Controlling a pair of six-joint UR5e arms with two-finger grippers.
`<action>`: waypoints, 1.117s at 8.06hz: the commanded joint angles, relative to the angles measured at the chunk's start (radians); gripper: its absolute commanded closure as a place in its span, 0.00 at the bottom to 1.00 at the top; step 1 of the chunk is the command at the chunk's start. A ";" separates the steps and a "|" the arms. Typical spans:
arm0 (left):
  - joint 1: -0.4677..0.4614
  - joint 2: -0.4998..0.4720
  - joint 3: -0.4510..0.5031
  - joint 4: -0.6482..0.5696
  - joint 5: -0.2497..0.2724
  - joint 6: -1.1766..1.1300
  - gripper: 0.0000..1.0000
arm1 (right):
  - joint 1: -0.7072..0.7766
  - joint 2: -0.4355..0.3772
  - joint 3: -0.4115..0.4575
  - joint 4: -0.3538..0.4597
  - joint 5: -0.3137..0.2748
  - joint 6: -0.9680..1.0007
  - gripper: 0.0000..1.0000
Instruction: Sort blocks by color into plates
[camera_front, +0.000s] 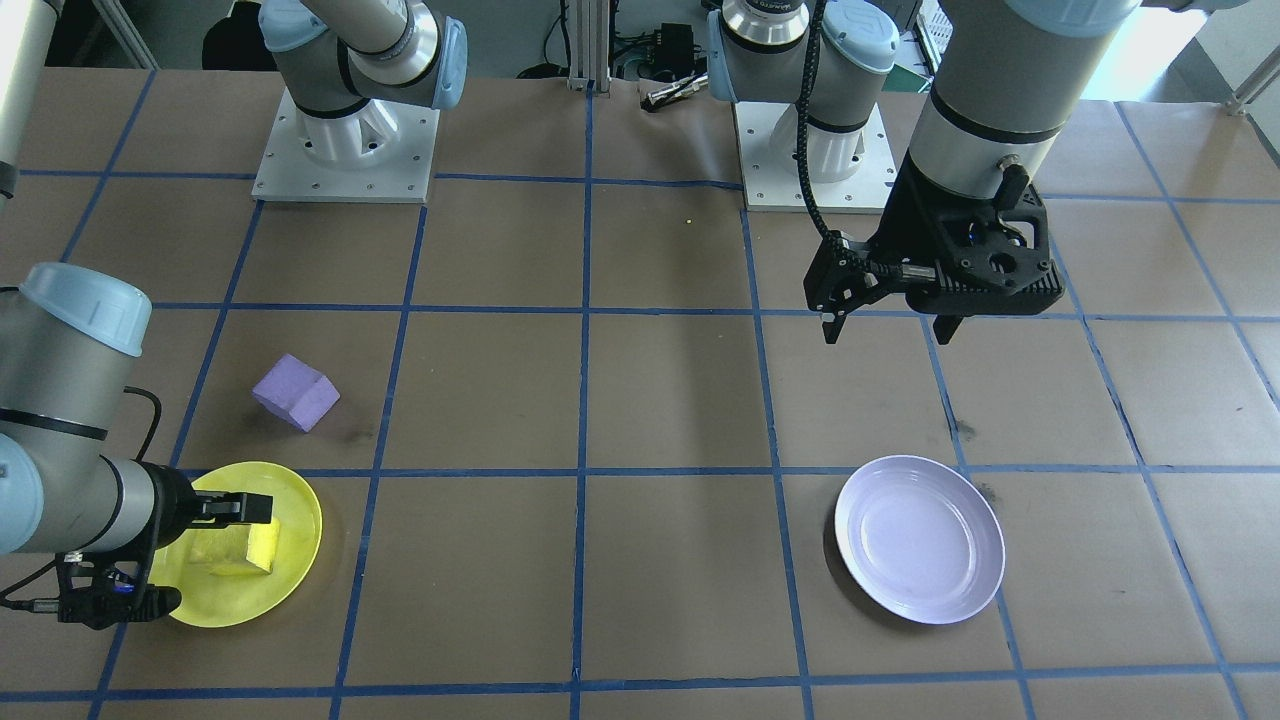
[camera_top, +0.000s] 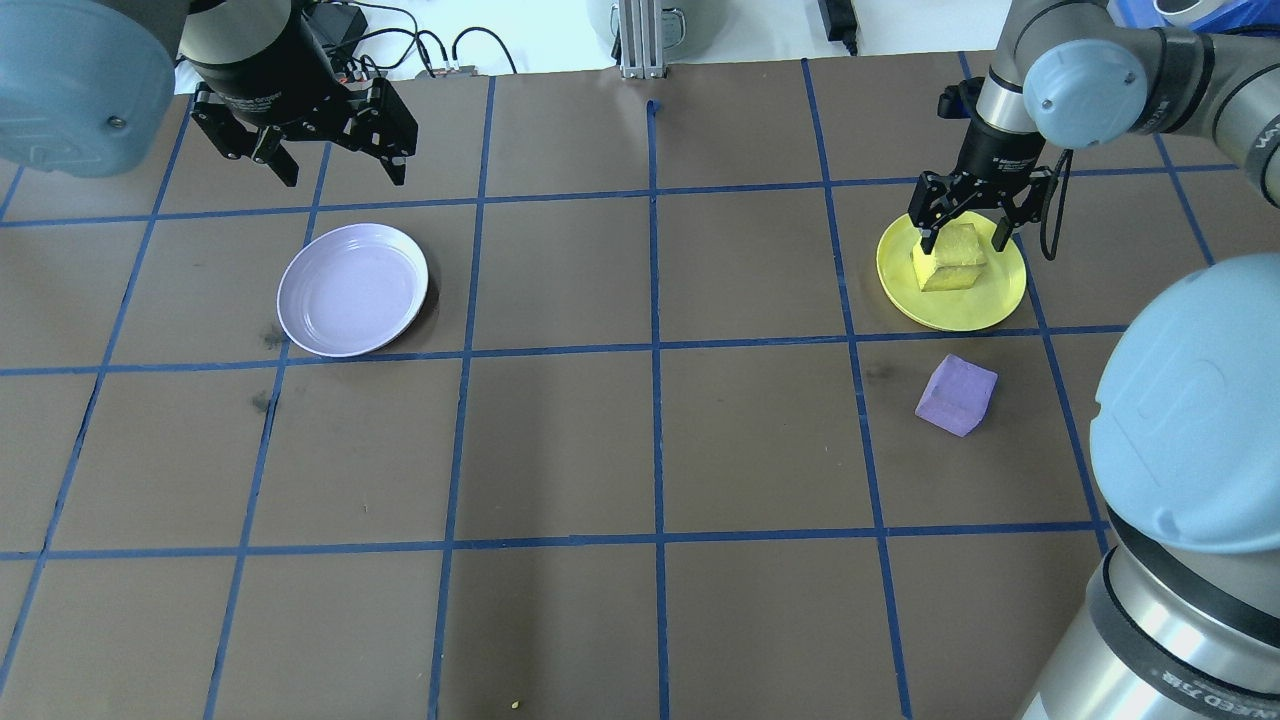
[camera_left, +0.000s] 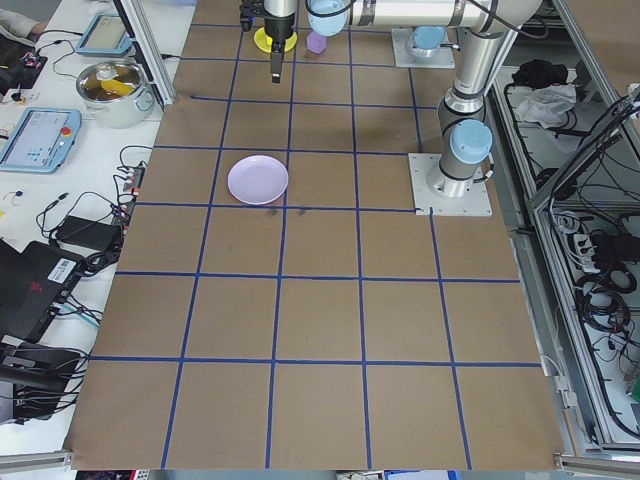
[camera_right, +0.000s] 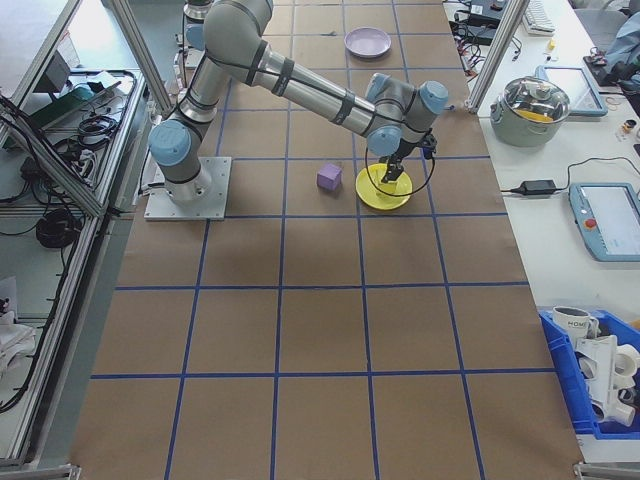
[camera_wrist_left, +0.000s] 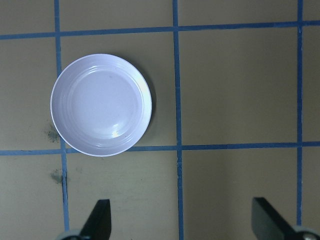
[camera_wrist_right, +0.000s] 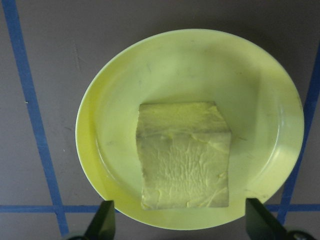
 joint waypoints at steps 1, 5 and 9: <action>0.000 0.000 0.000 0.002 0.000 0.000 0.00 | -0.001 -0.063 0.039 0.070 0.003 0.089 0.00; 0.000 0.000 0.000 0.002 0.001 0.000 0.00 | -0.049 -0.192 0.374 -0.095 0.002 0.168 0.00; 0.002 0.000 0.000 0.002 0.001 0.002 0.00 | -0.107 -0.249 0.504 -0.134 0.081 0.278 0.00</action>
